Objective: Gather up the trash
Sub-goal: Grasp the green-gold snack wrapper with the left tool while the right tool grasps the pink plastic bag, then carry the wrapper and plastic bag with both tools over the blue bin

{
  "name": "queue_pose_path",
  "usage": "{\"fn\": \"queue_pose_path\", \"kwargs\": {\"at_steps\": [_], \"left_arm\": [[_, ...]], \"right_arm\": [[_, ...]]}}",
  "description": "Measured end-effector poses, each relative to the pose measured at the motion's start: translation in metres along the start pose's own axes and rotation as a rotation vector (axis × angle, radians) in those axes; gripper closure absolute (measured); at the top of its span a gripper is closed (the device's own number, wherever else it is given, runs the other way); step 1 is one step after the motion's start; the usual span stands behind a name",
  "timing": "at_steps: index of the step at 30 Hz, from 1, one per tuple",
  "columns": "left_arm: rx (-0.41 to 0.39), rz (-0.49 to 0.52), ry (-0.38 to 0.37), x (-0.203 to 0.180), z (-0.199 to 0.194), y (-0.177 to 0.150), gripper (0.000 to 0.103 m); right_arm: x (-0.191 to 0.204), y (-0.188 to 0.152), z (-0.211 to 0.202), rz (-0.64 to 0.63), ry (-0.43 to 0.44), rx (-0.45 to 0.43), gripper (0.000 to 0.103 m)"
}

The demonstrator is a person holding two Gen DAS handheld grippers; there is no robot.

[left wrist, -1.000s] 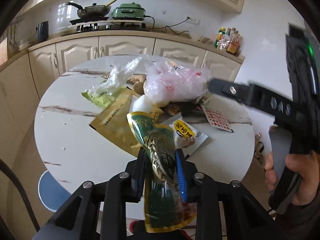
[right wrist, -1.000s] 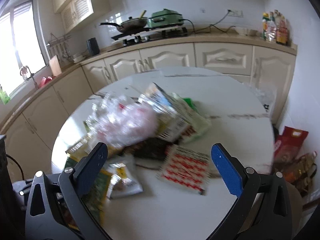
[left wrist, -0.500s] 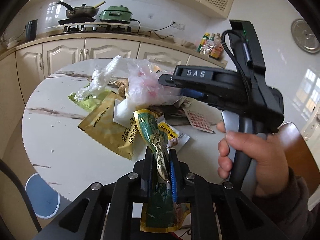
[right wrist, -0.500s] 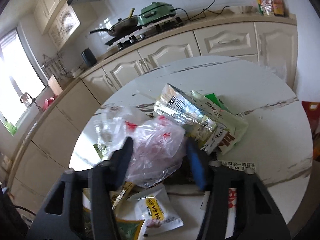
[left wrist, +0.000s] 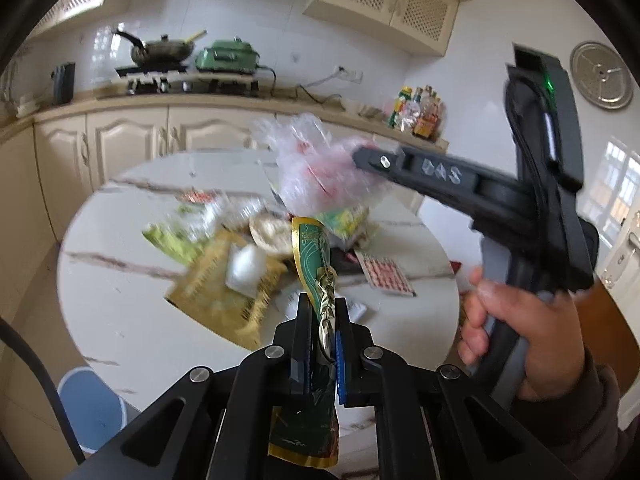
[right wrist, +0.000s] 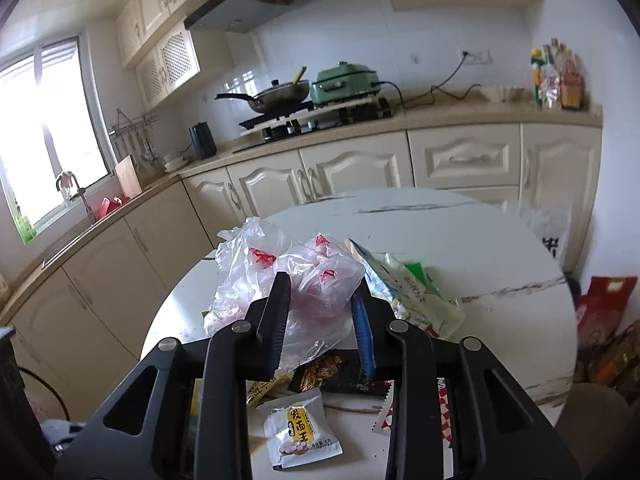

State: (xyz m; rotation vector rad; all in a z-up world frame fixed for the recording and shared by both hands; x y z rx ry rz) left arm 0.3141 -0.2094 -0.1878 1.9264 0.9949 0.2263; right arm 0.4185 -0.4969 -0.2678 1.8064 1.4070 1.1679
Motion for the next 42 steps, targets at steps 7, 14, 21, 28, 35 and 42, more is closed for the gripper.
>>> {"fn": "queue_pose_path", "kwargs": {"at_steps": [7, 14, 21, 28, 35, 42], "left_arm": [[-0.122, -0.028, 0.111, 0.035, -0.047, 0.026, 0.098], [-0.208, -0.105, 0.264, 0.111, -0.104, 0.022, 0.098], [-0.189, -0.239, 0.438, 0.221, -0.156, -0.027, 0.098], [-0.006, -0.401, 0.532, 0.319, -0.133, -0.103, 0.098], [0.252, -0.564, 0.457, 0.405, -0.022, -0.181, 0.098], [0.434, -0.663, 0.430, 0.462, 0.081, -0.227, 0.089]], "right_arm": [[0.030, 0.009, -0.019, -0.045, 0.029, -0.025, 0.075], [0.121, 0.009, -0.023, -0.163, 0.146, -0.025, 0.075], [0.265, -0.032, 0.020, -0.322, 0.320, 0.057, 0.075], [0.363, -0.116, 0.111, -0.407, 0.404, 0.238, 0.075], [0.371, -0.224, 0.230, -0.468, 0.317, 0.481, 0.075], [0.335, -0.309, 0.334, -0.435, 0.225, 0.696, 0.075]]}}
Point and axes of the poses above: each gripper's, at about its wrist camera, not at the fingertips, and z roughly the way its jaws point, x to its left, y to its top, the point moved 7 cm from there along z, roughly the way its jaws point, and after that the axes turned 1 degree about y, right-handed, at the moved point
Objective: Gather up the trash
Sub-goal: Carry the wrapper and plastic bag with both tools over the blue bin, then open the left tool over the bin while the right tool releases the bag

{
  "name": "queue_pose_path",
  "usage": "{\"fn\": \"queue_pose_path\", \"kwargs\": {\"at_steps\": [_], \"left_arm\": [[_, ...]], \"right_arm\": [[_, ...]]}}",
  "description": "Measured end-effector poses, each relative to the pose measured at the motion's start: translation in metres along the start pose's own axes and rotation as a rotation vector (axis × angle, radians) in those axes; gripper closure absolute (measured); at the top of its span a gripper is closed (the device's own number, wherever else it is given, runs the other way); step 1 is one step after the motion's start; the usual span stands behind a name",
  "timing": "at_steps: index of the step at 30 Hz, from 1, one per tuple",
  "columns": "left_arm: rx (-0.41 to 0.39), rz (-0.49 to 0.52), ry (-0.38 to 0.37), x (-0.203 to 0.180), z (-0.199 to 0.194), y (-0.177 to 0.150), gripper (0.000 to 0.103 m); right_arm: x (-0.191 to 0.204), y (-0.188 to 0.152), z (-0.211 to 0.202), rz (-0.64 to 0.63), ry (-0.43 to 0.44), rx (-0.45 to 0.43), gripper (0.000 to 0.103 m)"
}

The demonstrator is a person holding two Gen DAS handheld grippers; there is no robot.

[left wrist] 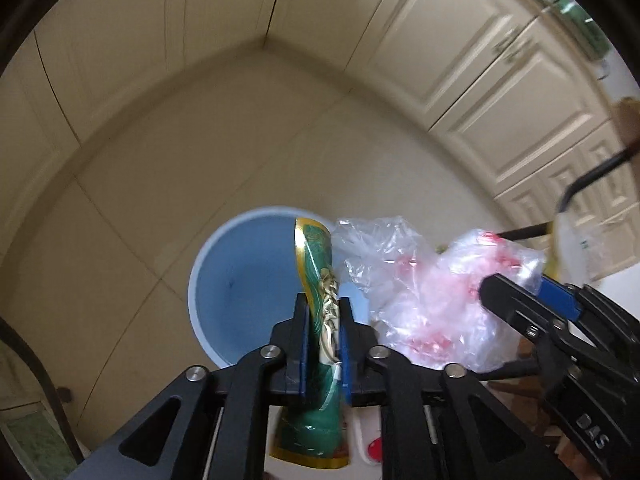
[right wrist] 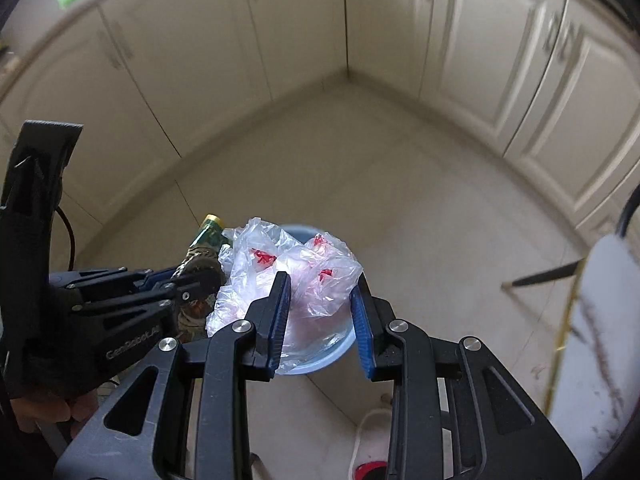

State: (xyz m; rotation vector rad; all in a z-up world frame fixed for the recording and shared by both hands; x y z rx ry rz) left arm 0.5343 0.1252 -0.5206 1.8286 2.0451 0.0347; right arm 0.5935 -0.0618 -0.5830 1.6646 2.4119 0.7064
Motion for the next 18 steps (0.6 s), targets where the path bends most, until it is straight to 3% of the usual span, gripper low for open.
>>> {"fn": "queue_pose_path", "kwargs": {"at_steps": [5, 7, 10, 14, 17, 18], "left_arm": [[0.095, -0.027, 0.052, 0.011, 0.051, 0.019, 0.077], [0.097, -0.055, 0.088, 0.020, 0.055, 0.024, 0.077], [0.078, -0.103, 0.118, 0.033, 0.045, 0.040, 0.072], [0.039, -0.123, 0.186, 0.032, 0.023, 0.029, 0.062], [0.000, -0.133, 0.212, 0.020, -0.005, 0.023, 0.061], [-0.014, -0.132, 0.210, 0.010, -0.012, 0.016, 0.061]], "right_arm": [[-0.014, -0.003, 0.052, 0.035, 0.016, 0.074, 0.074], [-0.017, -0.003, 0.065, 0.055, 0.031, 0.092, 0.074], [-0.018, 0.003, 0.083, 0.055, 0.052, 0.111, 0.072], [-0.017, 0.005, 0.090, 0.078, 0.079, 0.120, 0.065], [-0.012, 0.004, 0.080, 0.068, 0.077, 0.109, 0.045], [-0.011, 0.004, 0.074, 0.063, 0.074, 0.107, 0.045]]}}
Point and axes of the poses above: each gripper's, at about its wrist camera, not at the fingertips, and z roughly the way its jaws point, x to its left, y to its top, the point moved 7 cm from there along z, roughly the way its jaws point, and after that the axes turned 1 degree about y, right-handed, at the moved point
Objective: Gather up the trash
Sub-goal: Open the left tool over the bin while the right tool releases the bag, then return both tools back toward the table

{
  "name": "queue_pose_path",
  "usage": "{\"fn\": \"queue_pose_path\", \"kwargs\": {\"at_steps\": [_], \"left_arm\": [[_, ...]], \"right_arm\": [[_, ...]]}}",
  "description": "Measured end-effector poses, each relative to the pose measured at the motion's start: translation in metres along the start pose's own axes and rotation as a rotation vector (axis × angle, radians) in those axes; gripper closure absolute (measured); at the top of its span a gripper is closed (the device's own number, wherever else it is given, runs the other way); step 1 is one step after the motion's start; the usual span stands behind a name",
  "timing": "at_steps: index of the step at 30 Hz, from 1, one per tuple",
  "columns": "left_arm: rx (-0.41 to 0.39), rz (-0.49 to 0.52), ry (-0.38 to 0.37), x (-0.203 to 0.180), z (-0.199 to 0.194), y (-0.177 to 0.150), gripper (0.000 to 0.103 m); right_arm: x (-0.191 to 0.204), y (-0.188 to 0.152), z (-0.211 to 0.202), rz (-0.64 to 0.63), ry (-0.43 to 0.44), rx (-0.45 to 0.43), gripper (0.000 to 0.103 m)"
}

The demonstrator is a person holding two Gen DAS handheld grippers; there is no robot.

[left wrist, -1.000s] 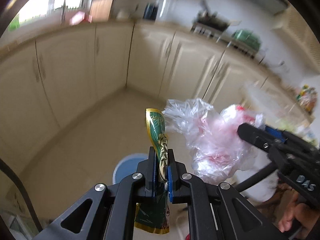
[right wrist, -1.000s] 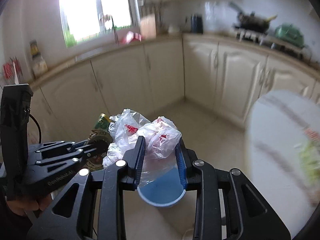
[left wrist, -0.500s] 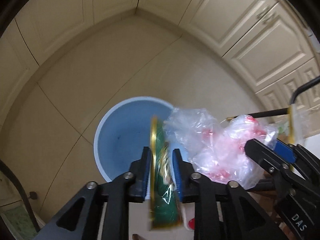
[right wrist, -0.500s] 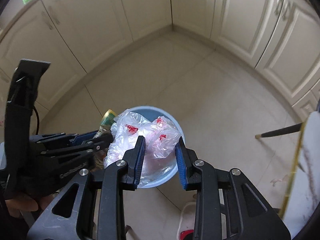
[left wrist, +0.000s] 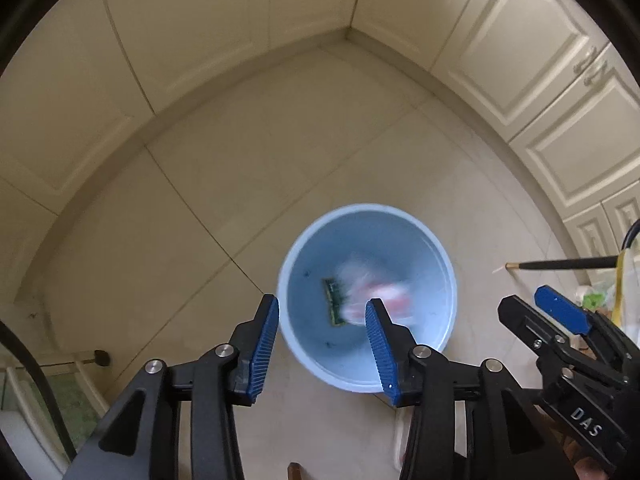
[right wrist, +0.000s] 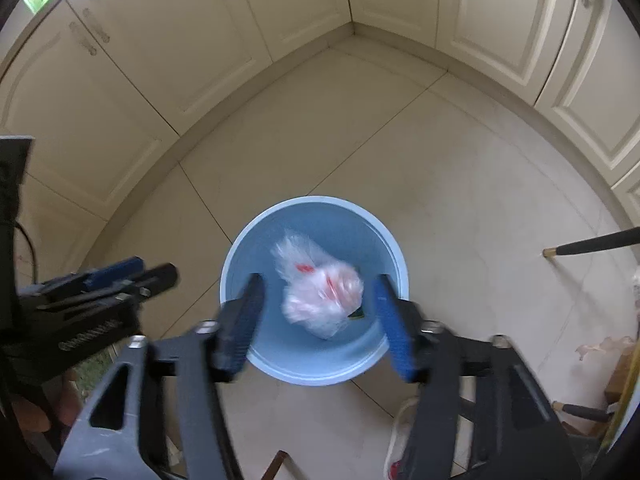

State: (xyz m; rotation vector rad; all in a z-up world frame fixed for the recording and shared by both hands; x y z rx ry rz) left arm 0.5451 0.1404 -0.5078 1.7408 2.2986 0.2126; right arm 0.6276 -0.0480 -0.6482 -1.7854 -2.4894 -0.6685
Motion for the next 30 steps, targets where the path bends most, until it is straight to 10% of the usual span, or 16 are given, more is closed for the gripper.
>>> {"fn": "queue_pose_path", "kwargs": {"at_steps": [6, 19, 30], "left_arm": [[-0.187, 0.004, 0.033, -0.022, -0.100, -0.017, 0.059], [-0.757, 0.030, 0.135, -0.124, -0.375, -0.109, 0.007], [-1.016, 0.139, -0.001, -0.262, -0.452, -0.225, 0.001]], "right_arm": [[0.031, -0.002, -0.073, -0.027, -0.013, -0.091, 0.026], [0.103, -0.040, -0.361, -0.155, -0.116, -0.590, 0.000], [0.087, -0.124, -0.550, -0.092, -0.248, -0.888, 0.000]]}}
Point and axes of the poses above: each gripper's, at about its wrist camera, not at the fingertips, and z roughly the way its jaws point, x to its left, y to its top, the point moved 7 cm from there along z, roughly the way its jaws point, and after that the axes turned 1 degree about y, right-handed, at the moved point
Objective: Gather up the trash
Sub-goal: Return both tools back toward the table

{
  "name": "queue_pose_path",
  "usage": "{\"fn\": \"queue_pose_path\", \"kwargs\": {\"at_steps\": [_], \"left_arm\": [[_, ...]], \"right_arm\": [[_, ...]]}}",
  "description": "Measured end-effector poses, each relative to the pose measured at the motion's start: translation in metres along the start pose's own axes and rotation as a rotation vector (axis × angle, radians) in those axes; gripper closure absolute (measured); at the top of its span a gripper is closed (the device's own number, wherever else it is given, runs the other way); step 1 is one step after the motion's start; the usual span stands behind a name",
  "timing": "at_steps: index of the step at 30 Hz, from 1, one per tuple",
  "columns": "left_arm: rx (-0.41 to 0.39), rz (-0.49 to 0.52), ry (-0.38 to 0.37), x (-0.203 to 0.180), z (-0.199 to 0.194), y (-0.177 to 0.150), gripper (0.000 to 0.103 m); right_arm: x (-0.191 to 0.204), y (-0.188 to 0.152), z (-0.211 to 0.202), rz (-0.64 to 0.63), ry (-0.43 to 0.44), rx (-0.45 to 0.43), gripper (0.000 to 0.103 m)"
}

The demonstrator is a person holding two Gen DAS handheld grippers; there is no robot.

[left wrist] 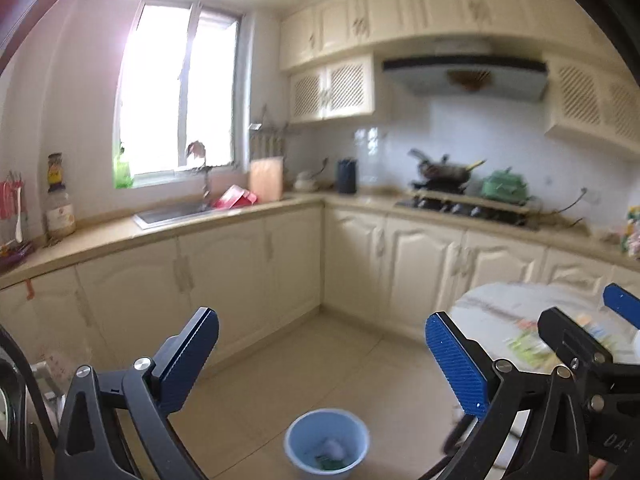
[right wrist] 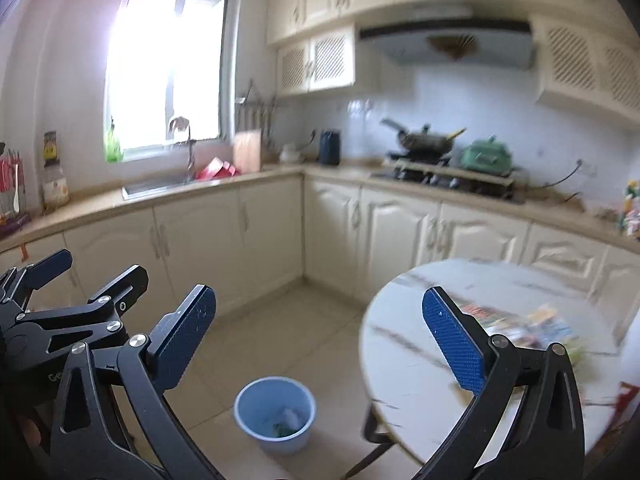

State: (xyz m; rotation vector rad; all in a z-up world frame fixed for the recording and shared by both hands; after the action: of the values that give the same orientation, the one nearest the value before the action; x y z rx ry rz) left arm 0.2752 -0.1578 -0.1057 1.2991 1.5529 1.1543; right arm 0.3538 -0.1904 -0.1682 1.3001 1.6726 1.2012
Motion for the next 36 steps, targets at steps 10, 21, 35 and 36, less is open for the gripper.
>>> {"fn": "queue_pose_path", "kwargs": {"at_steps": [10, 21, 35, 36], "left_arm": [[-0.156, 0.031, -0.067, 0.022, -0.099, -0.024, 0.001], [-0.246, 0.046, -0.088, 0.037, -0.172, -0.101, 0.001], [-0.201, 0.079, -0.152, 0.004, -0.154, -0.080, 0.001], [-0.192, 0.084, -0.162, -0.002, -0.149, -0.075, 0.001]], "right_arm": [[-0.042, 0.029, -0.118, 0.016, -0.125, -0.155, 0.000], [-0.070, 0.040, -0.168, 0.029, -0.191, -0.235, 0.000], [-0.119, 0.020, -0.166, 0.086, -0.269, -0.217, 0.000], [-0.125, 0.016, -0.165, 0.095, -0.277, -0.210, 0.000]]}}
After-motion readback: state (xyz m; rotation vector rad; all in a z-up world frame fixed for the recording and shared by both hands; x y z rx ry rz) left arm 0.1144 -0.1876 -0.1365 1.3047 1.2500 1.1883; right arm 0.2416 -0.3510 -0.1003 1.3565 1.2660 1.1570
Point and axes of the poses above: each gripper's, at about its wrist camera, not at the fingertips, and z roughly the way its jaws point, x to its left, y to its top, the point moved 7 cm from there along z, roughly the way its jaws point, and after that the axes turned 1 degree about y, right-handed, at the moved point
